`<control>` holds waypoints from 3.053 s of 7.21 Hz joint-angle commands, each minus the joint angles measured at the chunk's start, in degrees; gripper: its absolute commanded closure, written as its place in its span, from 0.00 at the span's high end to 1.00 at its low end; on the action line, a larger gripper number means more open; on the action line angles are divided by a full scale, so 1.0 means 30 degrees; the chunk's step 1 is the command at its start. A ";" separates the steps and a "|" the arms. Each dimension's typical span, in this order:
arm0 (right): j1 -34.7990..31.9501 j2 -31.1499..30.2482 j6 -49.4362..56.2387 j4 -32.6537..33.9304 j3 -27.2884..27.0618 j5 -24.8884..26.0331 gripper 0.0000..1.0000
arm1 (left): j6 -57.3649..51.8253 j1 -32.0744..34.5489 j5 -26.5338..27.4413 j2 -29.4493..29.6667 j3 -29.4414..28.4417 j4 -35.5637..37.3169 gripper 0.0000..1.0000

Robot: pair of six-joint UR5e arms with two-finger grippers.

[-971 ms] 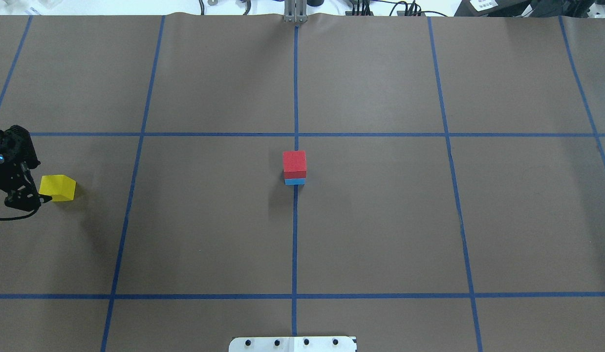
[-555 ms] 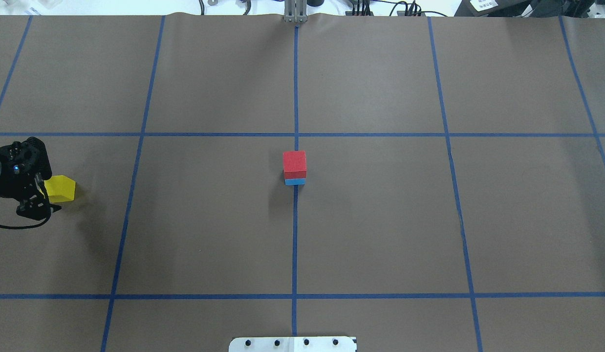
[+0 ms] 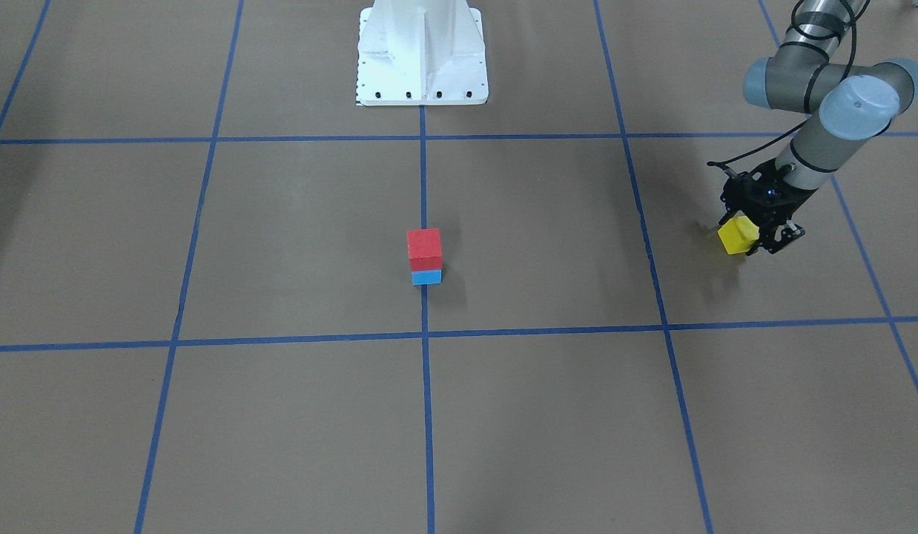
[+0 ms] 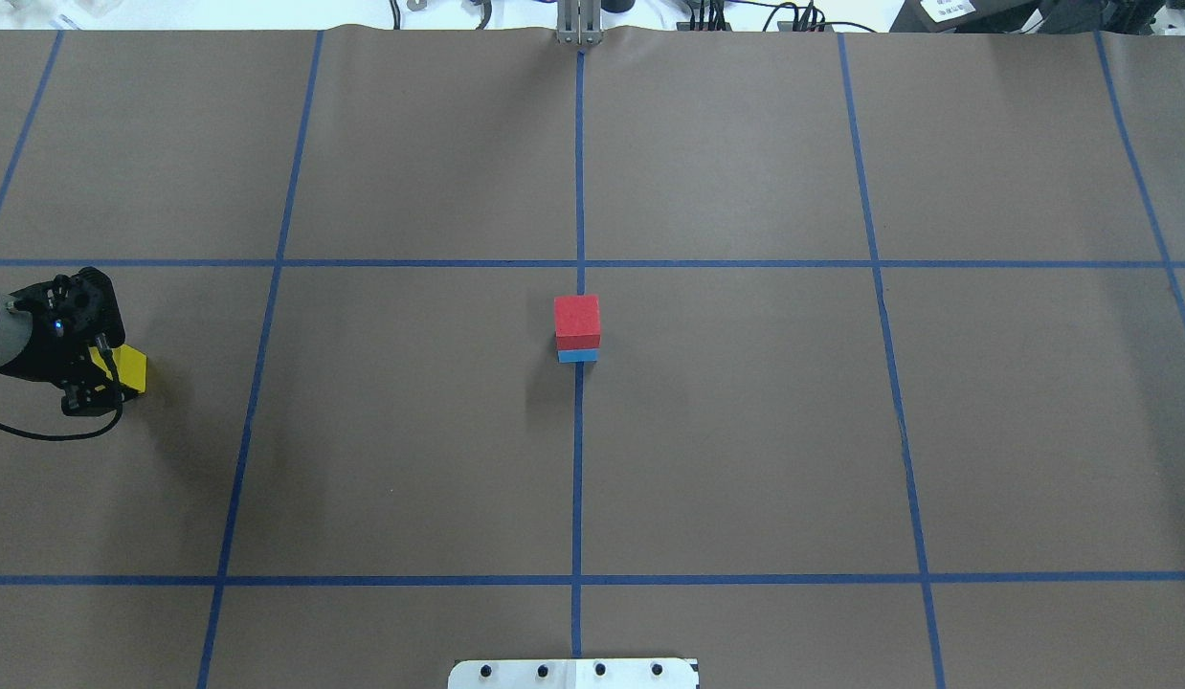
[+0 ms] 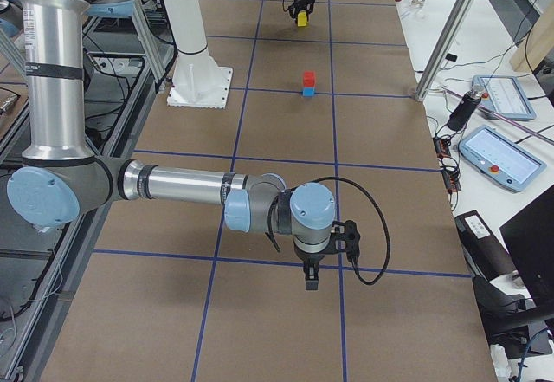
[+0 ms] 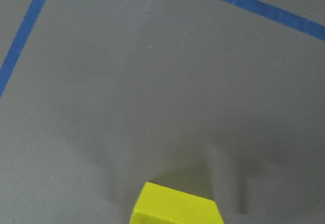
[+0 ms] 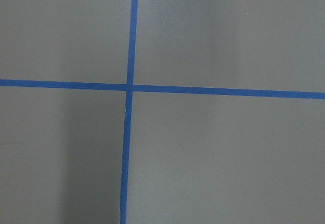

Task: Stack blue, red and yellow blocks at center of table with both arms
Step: 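Carry the yellow cube with the left gripper over the red cube, then lower the yellow cube onto the red cube and open the left gripper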

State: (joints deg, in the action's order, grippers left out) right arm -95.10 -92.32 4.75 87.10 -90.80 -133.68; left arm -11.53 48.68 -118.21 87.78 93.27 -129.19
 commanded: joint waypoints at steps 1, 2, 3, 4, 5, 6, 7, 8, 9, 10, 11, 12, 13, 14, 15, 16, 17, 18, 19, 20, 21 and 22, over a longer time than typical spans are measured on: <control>0.0000 0.0040 0.0000 0.0000 -0.0027 -0.0001 1.00 | 0.0121 0.0032 -0.0290 0.0125 0.0487 0.0172 0.00; 0.0000 0.0012 0.0000 0.0000 -0.0027 -0.0001 1.00 | 0.0587 0.0090 -0.0525 0.0125 0.1129 0.0841 0.00; 0.0000 0.0011 0.0000 0.0000 -0.0027 -0.0001 1.00 | 0.4101 0.0090 -0.0643 0.0154 0.2006 0.1457 0.00; 0.0000 0.0011 0.0000 0.0000 -0.0027 -0.0001 1.00 | 0.7703 0.0061 -0.0673 0.0706 0.2450 0.1550 0.00; 0.0000 0.0011 0.0000 0.0000 -0.0027 -0.0001 1.00 | 1.0785 0.0032 -0.0790 0.1552 0.2483 0.1551 0.00; 0.0000 0.0011 0.0000 0.0000 -0.0027 -0.0001 1.00 | 1.4470 0.0032 -0.1023 0.2518 0.2541 0.1725 0.00; 0.0000 -0.0018 0.0000 0.0000 -0.0027 -0.0001 1.00 | 1.6392 0.0032 -0.0996 0.4007 0.2600 0.2945 0.00; 0.0000 -0.0018 0.0000 0.0000 -0.0027 -0.0001 1.00 | 1.8094 0.0003 -0.0938 0.5733 0.2862 0.4901 0.00; 0.0000 -0.0018 0.0000 0.0000 -0.0027 -0.0001 1.00 | 1.9735 -0.0520 -0.0792 0.7694 0.3038 0.7124 0.00; 0.0000 -0.0047 0.0000 0.0000 -0.0056 -0.0001 1.00 | 2.1433 -0.1598 0.0050 0.9772 0.3040 0.9235 0.00; 0.0000 -0.0018 0.0000 0.0000 -0.0056 -0.0001 1.00 | 2.2698 -0.2769 0.1248 1.1853 0.2982 1.1605 0.00; 0.0000 -0.0018 0.0000 0.0000 -0.0056 -0.0001 1.00 | 2.3783 -0.3622 0.1724 1.3643 0.2778 1.3775 0.00; -0.0029 -0.0047 0.0000 0.0000 -0.0056 -0.0001 1.00 | 2.4954 -0.4210 0.2135 1.5024 0.2167 1.4319 0.00; 0.0000 -0.0018 0.0000 0.0000 -0.0056 -0.0001 1.00 | 2.5865 -0.4593 0.2690 1.6836 0.0305 1.4325 0.00; -0.0029 -0.0018 0.0000 0.0000 -0.0056 -0.0001 1.00 | 2.6628 -0.5061 0.3391 1.8623 -0.1802 1.4296 0.00; 0.0000 -0.0018 0.0000 0.0000 -0.0056 -0.0001 1.00 | 2.6868 -0.5385 0.3572 1.9453 -0.3012 1.4237 0.00; 0.0000 -0.0018 0.0000 0.0000 -0.0056 -0.0001 1.00 | 2.6842 -0.5417 0.3603 1.9374 -0.3198 1.4208 0.00; -0.0029 -0.0018 0.0000 0.0000 -0.0056 -0.0001 1.00 | 2.6696 -0.5417 0.3604 1.9345 -0.3345 1.4207 0.00; 0.0000 0.0011 0.0000 0.0000 -0.0056 -0.0001 1.00 | 2.6637 -0.5417 0.3604 1.9344 -0.3492 1.4207 0.00; 0.0000 0.0011 0.0000 0.0000 -0.0056 -0.0001 1.00 | 2.6636 -0.5417 0.3604 1.9344 -0.3551 1.4178 0.03; 0.0000 0.0011 0.0000 0.0000 -0.0056 -0.0001 1.00 | 2.6636 -0.5417 0.3604 1.9257 -0.3668 1.4178 0.03; 0.0000 0.0011 0.0000 0.0000 -0.0056 -0.0001 1.00 | 2.6665 -0.5417 0.3604 1.9227 -0.3698 1.4178 0.04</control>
State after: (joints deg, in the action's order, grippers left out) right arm -95.10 -92.29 4.75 87.10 -90.96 -133.68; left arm 68.40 32.43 -107.40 145.62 82.41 -86.65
